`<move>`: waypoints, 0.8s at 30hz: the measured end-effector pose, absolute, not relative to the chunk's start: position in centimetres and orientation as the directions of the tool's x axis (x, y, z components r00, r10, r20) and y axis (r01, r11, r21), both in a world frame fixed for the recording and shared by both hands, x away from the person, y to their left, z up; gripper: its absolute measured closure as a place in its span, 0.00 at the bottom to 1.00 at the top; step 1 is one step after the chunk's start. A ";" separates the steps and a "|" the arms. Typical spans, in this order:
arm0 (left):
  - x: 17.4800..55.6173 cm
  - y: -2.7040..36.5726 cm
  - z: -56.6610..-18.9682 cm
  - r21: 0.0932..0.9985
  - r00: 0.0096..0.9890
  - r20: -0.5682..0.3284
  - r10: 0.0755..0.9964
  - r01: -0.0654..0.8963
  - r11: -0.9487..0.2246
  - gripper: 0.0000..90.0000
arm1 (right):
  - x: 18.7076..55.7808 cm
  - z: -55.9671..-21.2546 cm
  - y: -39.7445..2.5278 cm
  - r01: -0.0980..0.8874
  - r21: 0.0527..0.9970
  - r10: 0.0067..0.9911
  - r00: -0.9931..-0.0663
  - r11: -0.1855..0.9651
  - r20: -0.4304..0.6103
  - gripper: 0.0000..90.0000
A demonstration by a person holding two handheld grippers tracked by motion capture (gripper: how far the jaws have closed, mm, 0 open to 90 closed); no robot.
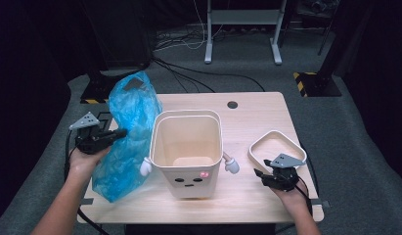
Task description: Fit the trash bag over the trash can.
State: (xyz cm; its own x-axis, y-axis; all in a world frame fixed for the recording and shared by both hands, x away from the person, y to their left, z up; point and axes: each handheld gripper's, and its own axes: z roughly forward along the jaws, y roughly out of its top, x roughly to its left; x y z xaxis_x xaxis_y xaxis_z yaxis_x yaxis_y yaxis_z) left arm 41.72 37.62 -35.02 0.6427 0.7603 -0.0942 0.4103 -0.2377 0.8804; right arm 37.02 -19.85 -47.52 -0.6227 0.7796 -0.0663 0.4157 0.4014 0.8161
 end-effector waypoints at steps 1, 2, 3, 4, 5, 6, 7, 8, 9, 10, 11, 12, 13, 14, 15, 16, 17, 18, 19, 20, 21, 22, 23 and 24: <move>41.7 37.6 -34.7 0.883 0.645 -0.096 0.758 0.407 -0.235 0.97 | 37.0 -47.5 -19.8 0.416 0.816 0.780 -0.623 0.401 -0.066 0.50; 41.6 37.5 -34.5 0.885 0.647 -0.099 0.756 0.405 -0.230 0.97 | 37.0 -47.5 -19.8 0.418 0.816 0.780 -0.622 0.400 -0.064 0.50; 41.6 37.4 -34.3 0.885 0.649 -0.098 0.754 0.404 -0.233 0.97 | 37.0 -47.5 -19.9 0.416 0.816 0.780 -0.622 0.400 -0.065 0.50; 41.5 37.3 -34.0 0.886 0.653 -0.093 0.752 0.399 -0.237 0.97 | 37.0 -47.5 -19.9 0.416 0.817 0.780 -0.622 0.400 -0.065 0.50; 41.5 37.2 -34.0 0.886 0.656 -0.090 0.750 0.397 -0.240 0.97 | 37.0 -47.5 -19.9 0.417 0.817 0.781 -0.622 0.399 -0.064 0.50; 41.5 37.1 -33.9 0.886 0.658 -0.087 0.747 0.395 -0.244 0.97 | 37.0 -47.5 -19.9 0.416 0.818 0.781 -0.622 0.398 -0.064 0.50; 41.5 37.0 -33.8 0.885 0.661 -0.085 0.746 0.394 -0.248 0.97 | 37.0 -47.5 -19.9 0.415 0.818 0.781 -0.622 0.398 -0.064 0.50; 41.5 36.9 -33.8 0.885 0.660 -0.086 0.746 0.394 -0.247 0.97 | 37.0 -47.5 -19.9 0.415 0.818 0.781 -0.622 0.398 -0.065 0.50; 41.5 36.9 -33.8 0.886 0.661 -0.087 0.746 0.393 -0.245 0.97 | 37.0 -47.5 -19.9 0.415 0.818 0.781 -0.622 0.399 -0.065 0.50; 41.5 36.8 -33.8 0.888 0.662 -0.091 0.744 0.393 -0.241 0.97 | 37.0 -47.5 -19.9 0.416 0.817 0.781 -0.622 0.399 -0.065 0.50; 41.5 36.8 -33.7 0.888 0.664 -0.093 0.742 0.392 -0.240 0.97 | 37.0 -47.5 -19.9 0.416 0.817 0.781 -0.622 0.399 -0.065 0.50; 41.5 36.8 -33.6 0.889 0.666 -0.100 0.739 0.393 -0.234 0.97 | 37.0 -47.5 -19.9 0.415 0.817 0.780 -0.622 0.399 -0.065 0.50; 41.5 36.7 -33.5 0.891 0.668 -0.105 0.737 0.392 -0.229 0.97 | 37.0 -47.5 -19.9 0.415 0.818 0.780 -0.622 0.399 -0.065 0.50; 41.4 36.7 -33.4 0.893 0.669 -0.107 0.736 0.390 -0.224 0.97 | 37.0 -47.5 -19.9 0.414 0.818 0.780 -0.622 0.399 -0.065 0.50; 41.4 36.7 -33.3 0.894 0.671 -0.113 0.732 0.390 -0.219 0.97 | 37.0 -47.5 -19.9 0.414 0.818 0.780 -0.622 0.399 -0.065 0.50; 41.4 36.7 -33.1 0.896 0.673 -0.117 0.730 0.388 -0.214 0.97 | 37.0 -47.5 -19.9 0.416 0.818 0.781 -0.621 0.399 -0.065 0.50; 41.4 36.7 -33.0 0.898 0.675 -0.120 0.728 0.386 -0.210 0.97 | 37.0 -47.5 -19.9 0.416 0.817 0.781 -0.622 0.399 -0.065 0.50; 41.3 36.7 -32.8 0.899 0.676 -0.122 0.727 0.385 -0.208 0.97 | 37.0 -47.5 -19.9 0.417 0.816 0.781 -0.622 0.400 -0.065 0.50; 41.3 36.6 -32.6 0.901 0.679 -0.122 0.724 0.382 -0.206 0.97 | 37.0 -47.5 -19.9 0.417 0.816 0.781 -0.622 0.400 -0.065 0.50; 41.2 36.5 -32.5 0.902 0.682 -0.119 0.722 0.378 -0.208 0.97 | 37.0 -47.5 -19.9 0.416 0.817 0.780 -0.622 0.400 -0.065 0.50; 41.1 36.4 -32.3 0.902 0.683 -0.115 0.721 0.376 -0.212 0.97 | 37.0 -47.5 -19.9 0.418 0.816 0.780 -0.622 0.400 -0.064 0.50; 41.1 36.3 -32.2 0.903 0.688 -0.108 0.717 0.370 -0.219 0.97 | 37.0 -47.5 -19.9 0.416 0.816 0.780 -0.623 0.400 -0.065 0.50; 41.0 36.1 -32.0 0.904 0.692 -0.109 0.713 0.367 -0.218 0.97 | 37.0 -47.5 -19.9 0.417 0.816 0.780 -0.622 0.400 -0.064 0.50; 41.0 36.0 -31.8 0.906 0.697 -0.111 0.709 0.363 -0.215 0.97 | 37.0 -47.5 -19.9 0.418 0.816 0.781 -0.622 0.399 -0.064 0.50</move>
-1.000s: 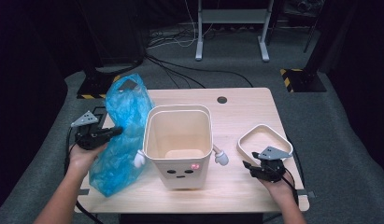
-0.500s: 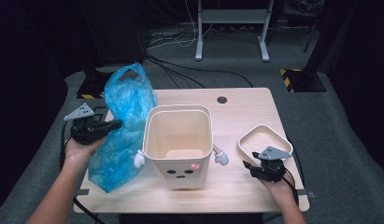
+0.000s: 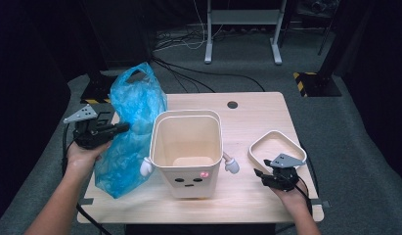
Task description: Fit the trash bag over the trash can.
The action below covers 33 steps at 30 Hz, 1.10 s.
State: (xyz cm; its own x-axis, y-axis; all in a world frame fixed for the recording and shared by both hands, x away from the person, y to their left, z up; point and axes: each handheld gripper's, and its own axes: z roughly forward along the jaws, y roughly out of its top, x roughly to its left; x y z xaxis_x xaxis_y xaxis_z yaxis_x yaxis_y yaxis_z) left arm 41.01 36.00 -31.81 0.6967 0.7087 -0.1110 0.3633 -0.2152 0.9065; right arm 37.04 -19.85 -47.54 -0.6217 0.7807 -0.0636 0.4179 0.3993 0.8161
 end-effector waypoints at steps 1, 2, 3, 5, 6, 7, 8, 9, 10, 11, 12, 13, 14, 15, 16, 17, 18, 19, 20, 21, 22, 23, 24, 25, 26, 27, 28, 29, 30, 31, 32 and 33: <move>41.0 35.9 -31.6 0.909 0.702 -0.113 0.703 0.358 -0.212 0.97 | 37.0 -47.5 -19.8 0.418 0.816 0.781 -0.622 0.399 -0.063 0.50; 41.0 35.8 -31.4 0.912 0.706 -0.115 0.699 0.354 -0.208 0.97 | 37.0 -47.5 -19.8 0.418 0.816 0.781 -0.622 0.400 -0.064 0.50; 40.9 35.7 -31.3 0.912 0.706 -0.119 0.698 0.356 -0.205 0.97 | 37.0 -47.5 -19.8 0.417 0.816 0.780 -0.622 0.400 -0.065 0.50; 40.9 35.5 -30.9 0.915 0.712 -0.113 0.693 0.346 -0.206 0.97 | 37.0 -47.5 -19.8 0.413 0.818 0.779 -0.624 0.401 -0.067 0.50; 40.9 35.4 -30.8 0.916 0.714 -0.111 0.691 0.344 -0.208 0.97 | 37.0 -47.5 -19.8 0.413 0.817 0.779 -0.624 0.401 -0.067 0.50; 40.9 35.2 -30.6 0.917 0.716 -0.110 0.689 0.341 -0.208 0.97 | 37.0 -47.5 -19.8 0.414 0.817 0.779 -0.624 0.401 -0.066 0.50; 40.9 35.1 -30.5 0.917 0.719 -0.108 0.687 0.339 -0.210 0.97 | 37.0 -47.5 -19.8 0.415 0.817 0.779 -0.624 0.401 -0.065 0.50; 40.9 35.0 -30.4 0.918 0.722 -0.106 0.684 0.335 -0.212 0.97 | 37.0 -47.5 -19.8 0.415 0.817 0.779 -0.624 0.401 -0.065 0.50; 40.9 34.9 -30.3 0.919 0.723 -0.106 0.682 0.334 -0.211 0.97 | 37.0 -47.5 -19.8 0.415 0.816 0.778 -0.625 0.402 -0.066 0.50; 40.9 34.8 -30.1 0.920 0.726 -0.105 0.679 0.330 -0.211 0.97 | 37.0 -47.5 -19.8 0.415 0.816 0.778 -0.624 0.402 -0.066 0.50; 40.9 34.7 -30.0 0.921 0.729 -0.105 0.676 0.327 -0.210 0.97 | 37.0 -47.5 -19.8 0.415 0.816 0.778 -0.625 0.402 -0.066 0.50; 40.8 34.5 -29.8 0.922 0.733 -0.102 0.673 0.323 -0.212 0.97 | 37.0 -47.5 -19.8 0.415 0.816 0.778 -0.624 0.402 -0.066 0.50; 40.8 34.4 -29.7 0.923 0.737 -0.099 0.669 0.319 -0.214 0.97 | 37.0 -47.5 -19.8 0.415 0.817 0.780 -0.623 0.401 -0.066 0.50; 40.7 34.2 -29.5 0.924 0.741 -0.097 0.665 0.316 -0.217 0.97 | 37.0 -47.5 -19.8 0.414 0.817 0.780 -0.623 0.401 -0.067 0.50; 40.7 34.0 -29.4 0.924 0.744 -0.092 0.661 0.310 -0.221 0.97 | 37.0 -47.5 -19.8 0.415 0.817 0.780 -0.622 0.401 -0.067 0.50; 40.7 33.8 -29.2 0.925 0.747 -0.090 0.659 0.307 -0.222 0.97 | 37.0 -47.5 -19.8 0.414 0.817 0.780 -0.623 0.402 -0.068 0.50; 40.7 33.7 -29.0 0.926 0.750 -0.086 0.656 0.304 -0.226 0.97 | 37.0 -47.5 -19.8 0.415 0.817 0.780 -0.622 0.401 -0.067 0.50; 40.7 33.5 -28.7 0.928 0.754 -0.090 0.651 0.300 -0.220 0.97 | 37.0 -47.5 -19.8 0.415 0.817 0.781 -0.621 0.401 -0.068 0.50; 40.7 33.4 -28.5 0.931 0.758 -0.093 0.646 0.297 -0.214 0.97 | 37.0 -47.5 -19.8 0.416 0.817 0.781 -0.621 0.400 -0.067 0.50; 40.7 33.3 -28.2 0.932 0.761 -0.092 0.643 0.293 -0.213 0.97 | 37.0 -47.5 -19.8 0.416 0.817 0.781 -0.621 0.400 -0.067 0.50; 40.7 33.1 -28.0 0.934 0.764 -0.090 0.639 0.288 -0.212 0.97 | 37.0 -47.5 -19.8 0.415 0.817 0.781 -0.621 0.401 -0.067 0.50; 40.7 32.9 -27.7 0.935 0.767 -0.088 0.635 0.283 -0.212 0.97 | 37.0 -47.5 -19.8 0.415 0.817 0.781 -0.621 0.401 -0.067 0.50; 40.7 32.8 -27.5 0.937 0.770 -0.087 0.632 0.279 -0.211 0.97 | 37.0 -47.5 -19.8 0.415 0.817 0.781 -0.621 0.400 -0.067 0.50; 40.6 32.6 -27.3 0.938 0.773 -0.085 0.629 0.274 -0.210 0.97 | 37.0 -47.5 -19.8 0.415 0.817 0.781 -0.621 0.400 -0.067 0.50; 40.6 32.5 -27.0 0.940 0.776 -0.085 0.625 0.270 -0.208 0.97 | 37.0 -47.5 -19.8 0.415 0.817 0.781 -0.621 0.400 -0.067 0.50; 40.6 32.4 -26.8 0.942 0.779 -0.085 0.621 0.266 -0.205 0.97 | 37.0 -47.5 -19.8 0.415 0.817 0.781 -0.621 0.401 -0.068 0.50; 40.5 32.3 -26.7 0.943 0.782 -0.086 0.617 0.263 -0.203 0.97 | 37.0 -47.5 -19.8 0.415 0.817 0.781 -0.621 0.401 -0.068 0.50; 40.5 32.2 -26.6 0.944 0.783 -0.084 0.616 0.261 -0.202 0.97 | 37.0 -47.5 -19.8 0.415 0.817 0.781 -0.621 0.401 -0.068 0.50; 40.5 32.1 -26.5 0.945 0.785 -0.081 0.614 0.257 -0.204 0.97 | 37.0 -47.5 -19.8 0.415 0.817 0.781 -0.621 0.401 -0.068 0.50; 40.5 32.0 -26.4 0.944 0.786 -0.080 0.613 0.258 -0.208 0.97 | 37.0 -47.5 -19.8 0.415 0.817 0.780 -0.621 0.401 -0.068 0.50; 40.5 32.0 -26.4 0.944 0.788 -0.081 0.610 0.257 -0.207 0.97 | 37.0 -47.5 -19.9 0.415 0.817 0.781 -0.621 0.401 -0.067 0.50; 40.5 31.9 -26.4 0.944 0.791 -0.082 0.606 0.257 -0.207 0.97 | 37.0 -47.5 -19.9 0.415 0.817 0.781 -0.621 0.401 -0.067 0.50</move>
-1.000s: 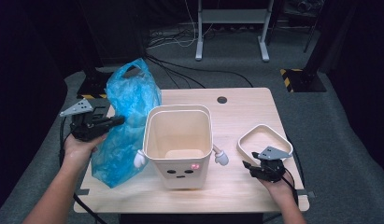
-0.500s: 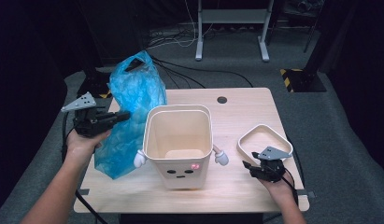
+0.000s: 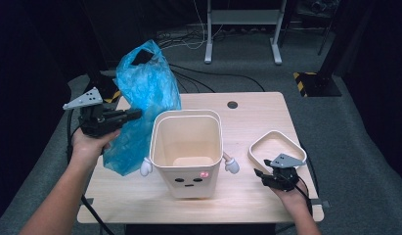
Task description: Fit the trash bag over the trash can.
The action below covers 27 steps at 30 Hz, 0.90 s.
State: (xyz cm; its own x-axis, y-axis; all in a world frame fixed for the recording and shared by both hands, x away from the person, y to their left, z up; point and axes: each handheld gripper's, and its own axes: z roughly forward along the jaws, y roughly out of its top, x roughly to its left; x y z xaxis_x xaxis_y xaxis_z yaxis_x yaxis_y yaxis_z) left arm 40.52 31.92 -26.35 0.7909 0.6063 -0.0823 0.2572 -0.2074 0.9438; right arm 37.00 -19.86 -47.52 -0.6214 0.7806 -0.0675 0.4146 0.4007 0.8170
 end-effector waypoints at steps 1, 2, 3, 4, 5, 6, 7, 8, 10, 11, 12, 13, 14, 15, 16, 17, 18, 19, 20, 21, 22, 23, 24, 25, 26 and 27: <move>40.5 31.9 -26.3 0.944 0.792 -0.082 0.605 0.256 -0.207 0.97 | 37.0 -47.5 -19.9 0.415 0.817 0.781 -0.621 0.400 -0.067 0.50; 40.5 31.9 -26.3 0.945 0.796 -0.082 0.600 0.254 -0.207 0.97 | 37.0 -47.5 -19.9 0.415 0.817 0.781 -0.621 0.400 -0.067 0.50; 40.5 31.9 -26.2 0.948 0.802 -0.084 0.592 0.248 -0.201 0.97 | 37.0 -47.5 -19.9 0.415 0.817 0.781 -0.621 0.401 -0.068 0.50; 40.5 31.9 -26.1 0.948 0.804 -0.081 0.589 0.244 -0.204 0.97 | 37.0 -47.5 -19.9 0.414 0.817 0.781 -0.621 0.401 -0.068 0.50; 40.5 31.9 -26.0 0.948 0.804 -0.077 0.589 0.242 -0.207 0.97 | 37.0 -47.5 -19.9 0.415 0.817 0.781 -0.621 0.400 -0.067 0.50; 40.4 31.9 -25.9 0.949 0.805 -0.076 0.589 0.239 -0.205 0.97 | 37.0 -47.5 -20.0 0.417 0.817 0.781 -0.620 0.399 -0.066 0.50; 40.4 31.9 -25.8 0.948 0.806 -0.073 0.587 0.238 -0.209 0.97 | 37.0 -47.5 -20.0 0.417 0.817 0.782 -0.620 0.398 -0.065 0.50; 40.4 31.8 -25.7 0.950 0.807 -0.074 0.586 0.236 -0.206 0.97 | 37.0 -47.5 -19.9 0.417 0.817 0.782 -0.620 0.398 -0.065 0.50; 40.4 31.8 -25.4 0.950 0.807 -0.071 0.586 0.234 -0.207 0.97 | 37.0 -47.5 -19.9 0.415 0.817 0.781 -0.621 0.400 -0.067 0.50; 40.4 31.8 -25.3 0.951 0.805 -0.073 0.588 0.233 -0.202 0.97 | 37.0 -47.5 -19.9 0.416 0.816 0.781 -0.621 0.401 -0.067 0.50; 40.4 31.7 -25.1 0.949 0.796 -0.074 0.600 0.241 -0.204 0.97 | 37.0 -47.5 -19.9 0.416 0.816 0.781 -0.621 0.402 -0.068 0.50; 40.4 31.7 -24.9 0.948 0.788 -0.074 0.612 0.245 -0.202 0.97 | 37.0 -47.5 -19.9 0.416 0.816 0.781 -0.621 0.401 -0.068 0.50; 40.4 31.6 -24.8 0.948 0.783 -0.069 0.618 0.244 -0.203 0.97 | 37.0 -47.5 -19.9 0.415 0.817 0.781 -0.621 0.401 -0.068 0.50; 40.3 31.5 -24.7 0.949 0.780 -0.064 0.622 0.241 -0.205 0.97 | 37.0 -47.5 -19.9 0.415 0.817 0.781 -0.621 0.401 -0.068 0.50; 40.2 31.4 -24.5 0.950 0.782 -0.062 0.620 0.237 -0.205 0.97 | 37.0 -47.5 -19.9 0.415 0.817 0.781 -0.620 0.400 -0.067 0.50; 40.1 31.3 -24.2 0.952 0.787 -0.057 0.614 0.228 -0.204 0.97 | 37.0 -47.5 -19.9 0.415 0.817 0.781 -0.620 0.400 -0.067 0.50; 40.0 31.2 -24.0 0.952 0.789 -0.049 0.612 0.222 -0.209 0.97 | 37.0 -47.5 -19.9 0.415 0.817 0.781 -0.621 0.400 -0.067 0.50; 39.9 31.1 -23.7 0.953 0.791 -0.042 0.610 0.215 -0.213 0.97 | 37.0 -47.5 -19.9 0.416 0.817 0.781 -0.621 0.400 -0.066 0.50; 39.7 31.0 -23.4 0.954 0.793 -0.037 0.608 0.209 -0.215 0.97 | 37.0 -47.6 -19.9 0.417 0.816 0.781 -0.621 0.400 -0.066 0.50; 39.6 30.9 -23.1 0.954 0.795 -0.030 0.606 0.203 -0.219 0.97 | 37.0 -47.6 -19.9 0.418 0.816 0.781 -0.620 0.400 -0.066 0.50; 39.5 30.8 -22.8 0.955 0.796 -0.023 0.605 0.197 -0.222 0.97 | 37.0 -47.6 -19.9 0.418 0.815 0.781 -0.621 0.401 -0.066 0.50; 39.4 30.7 -22.6 0.955 0.798 -0.021 0.602 0.194 -0.224 0.97 | 37.0 -47.6 -19.9 0.417 0.816 0.781 -0.621 0.401 -0.066 0.50; 39.3 30.6 -22.3 0.955 0.800 -0.020 0.600 0.192 -0.224 0.97 | 37.0 -47.6 -19.9 0.416 0.816 0.781 -0.621 0.402 -0.068 0.50; 39.2 30.5 -22.2 0.956 0.802 -0.022 0.598 0.191 -0.221 0.97 | 37.0 -47.6 -19.9 0.415 0.816 0.781 -0.620 0.401 -0.068 0.50; 39.1 30.4 -22.0 0.957 0.804 -0.021 0.595 0.189 -0.222 0.97 | 37.0 -47.6 -19.9 0.415 0.817 0.781 -0.620 0.401 -0.068 0.50; 39.0 30.4 -21.8 0.958 0.807 -0.021 0.591 0.186 -0.220 0.97 | 37.0 -47.5 -19.9 0.416 0.817 0.782 -0.619 0.400 -0.067 0.50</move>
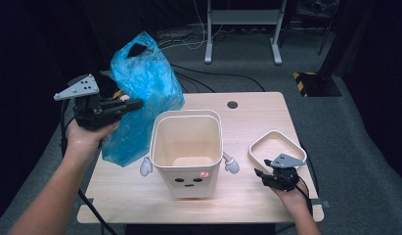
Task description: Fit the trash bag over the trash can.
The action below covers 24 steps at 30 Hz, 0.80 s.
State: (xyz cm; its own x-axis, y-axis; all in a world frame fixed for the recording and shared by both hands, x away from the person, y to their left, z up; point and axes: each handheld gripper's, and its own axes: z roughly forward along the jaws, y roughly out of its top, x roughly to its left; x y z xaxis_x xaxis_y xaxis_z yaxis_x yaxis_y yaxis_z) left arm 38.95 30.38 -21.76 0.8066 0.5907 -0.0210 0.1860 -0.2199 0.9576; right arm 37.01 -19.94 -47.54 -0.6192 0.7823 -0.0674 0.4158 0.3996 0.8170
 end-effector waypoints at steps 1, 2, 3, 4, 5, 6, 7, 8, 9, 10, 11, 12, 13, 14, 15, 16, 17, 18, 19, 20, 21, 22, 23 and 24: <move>38.9 30.3 -21.6 0.959 0.810 -0.026 0.586 0.186 -0.215 0.97 | 37.0 -47.5 -20.0 0.417 0.817 0.783 -0.619 0.398 -0.065 0.50; 38.8 30.3 -21.4 0.959 0.811 -0.024 0.584 0.183 -0.214 0.97 | 37.0 -47.5 -20.0 0.417 0.817 0.782 -0.619 0.399 -0.066 0.50; 38.7 30.1 -21.2 0.960 0.811 -0.021 0.584 0.179 -0.214 0.97 | 37.0 -47.5 -20.0 0.417 0.816 0.782 -0.619 0.399 -0.066 0.50; 38.6 30.1 -21.0 0.961 0.813 -0.018 0.582 0.176 -0.215 0.97 | 37.0 -47.6 -19.9 0.417 0.816 0.782 -0.620 0.401 -0.068 0.50; 38.5 30.0 -20.7 0.962 0.815 -0.014 0.579 0.169 -0.215 0.97 | 37.0 -47.6 -19.9 0.416 0.816 0.782 -0.620 0.401 -0.068 0.50; 38.5 29.9 -20.4 0.963 0.817 -0.011 0.576 0.163 -0.213 0.97 | 37.0 -47.6 -19.9 0.416 0.815 0.781 -0.620 0.402 -0.069 0.50; 38.4 29.8 -20.1 0.965 0.820 -0.010 0.573 0.158 -0.211 0.97 | 37.0 -47.6 -19.9 0.416 0.815 0.781 -0.621 0.403 -0.070 0.50; 38.3 29.6 -19.7 0.966 0.824 -0.004 0.566 0.149 -0.211 0.97 | 37.0 -47.6 -19.9 0.416 0.815 0.781 -0.621 0.404 -0.070 0.50; 38.2 29.5 -19.3 0.968 0.827 -0.001 0.562 0.142 -0.207 0.97 | 37.0 -47.6 -19.9 0.416 0.815 0.781 -0.620 0.403 -0.069 0.50; 38.1 29.4 -19.1 0.969 0.829 0.002 0.559 0.137 -0.206 0.97 | 37.0 -47.6 -19.9 0.416 0.816 0.781 -0.620 0.402 -0.069 0.50; 38.0 29.3 -18.8 0.970 0.832 0.005 0.555 0.131 -0.206 0.97 | 37.0 -47.6 -19.9 0.417 0.815 0.781 -0.620 0.402 -0.068 0.50; 38.0 29.1 -18.5 0.971 0.835 0.008 0.550 0.125 -0.204 0.97 | 37.0 -47.6 -19.9 0.418 0.815 0.782 -0.620 0.400 -0.066 0.50; 37.9 29.0 -18.2 0.972 0.838 0.008 0.546 0.122 -0.201 0.97 | 37.0 -47.6 -20.0 0.418 0.816 0.782 -0.620 0.400 -0.067 0.50; 37.8 28.9 -17.8 0.973 0.842 0.009 0.539 0.117 -0.199 0.97 | 37.0 -47.6 -20.0 0.417 0.816 0.782 -0.620 0.401 -0.067 0.50; 37.7 28.8 -17.6 0.975 0.845 0.005 0.535 0.115 -0.192 0.97 | 37.0 -47.6 -20.0 0.417 0.815 0.782 -0.620 0.401 -0.067 0.50; 37.7 28.7 -17.4 0.976 0.848 0.001 0.529 0.114 -0.184 0.97 | 37.0 -47.6 -20.0 0.418 0.815 0.782 -0.620 0.401 -0.067 0.50; 37.6 28.6 -17.2 0.977 0.850 0.000 0.527 0.111 -0.180 0.97 | 37.0 -47.6 -20.0 0.417 0.816 0.781 -0.621 0.401 -0.067 0.50; 37.5 28.5 -16.9 0.978 0.852 0.006 0.524 0.104 -0.180 0.97 | 37.0 -47.6 -20.0 0.417 0.816 0.781 -0.621 0.401 -0.067 0.50; 37.5 28.4 -16.7 0.979 0.852 0.008 0.523 0.101 -0.179 0.97 | 37.0 -47.6 -20.0 0.417 0.816 0.781 -0.621 0.401 -0.067 0.50; 37.5 28.3 -16.6 0.979 0.854 0.009 0.520 0.098 -0.177 0.97 | 37.0 -47.6 -20.0 0.417 0.816 0.781 -0.621 0.401 -0.067 0.50; 37.4 28.1 -16.5 0.979 0.856 0.012 0.517 0.094 -0.178 0.97 | 37.1 -47.6 -20.0 0.417 0.816 0.781 -0.620 0.401 -0.067 0.50; 37.3 28.0 -16.3 0.979 0.858 0.016 0.514 0.090 -0.181 0.97 | 37.0 -47.6 -20.0 0.417 0.816 0.781 -0.621 0.400 -0.066 0.50; 37.3 27.9 -16.2 0.980 0.859 0.017 0.511 0.087 -0.180 0.97 | 37.0 -47.6 -20.0 0.416 0.816 0.781 -0.621 0.401 -0.067 0.50; 37.2 27.7 -16.1 0.981 0.861 0.018 0.508 0.084 -0.177 0.97 | 37.0 -47.6 -20.0 0.416 0.817 0.781 -0.621 0.400 -0.067 0.50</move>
State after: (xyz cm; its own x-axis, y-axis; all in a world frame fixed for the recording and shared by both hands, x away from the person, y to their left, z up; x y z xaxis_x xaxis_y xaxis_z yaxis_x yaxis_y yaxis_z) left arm 37.23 27.74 -16.13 0.8609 0.5084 0.0178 0.0841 -0.1769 0.9806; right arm 37.02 -19.99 -47.57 -0.6210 0.7810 -0.0665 0.4160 0.4003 0.8165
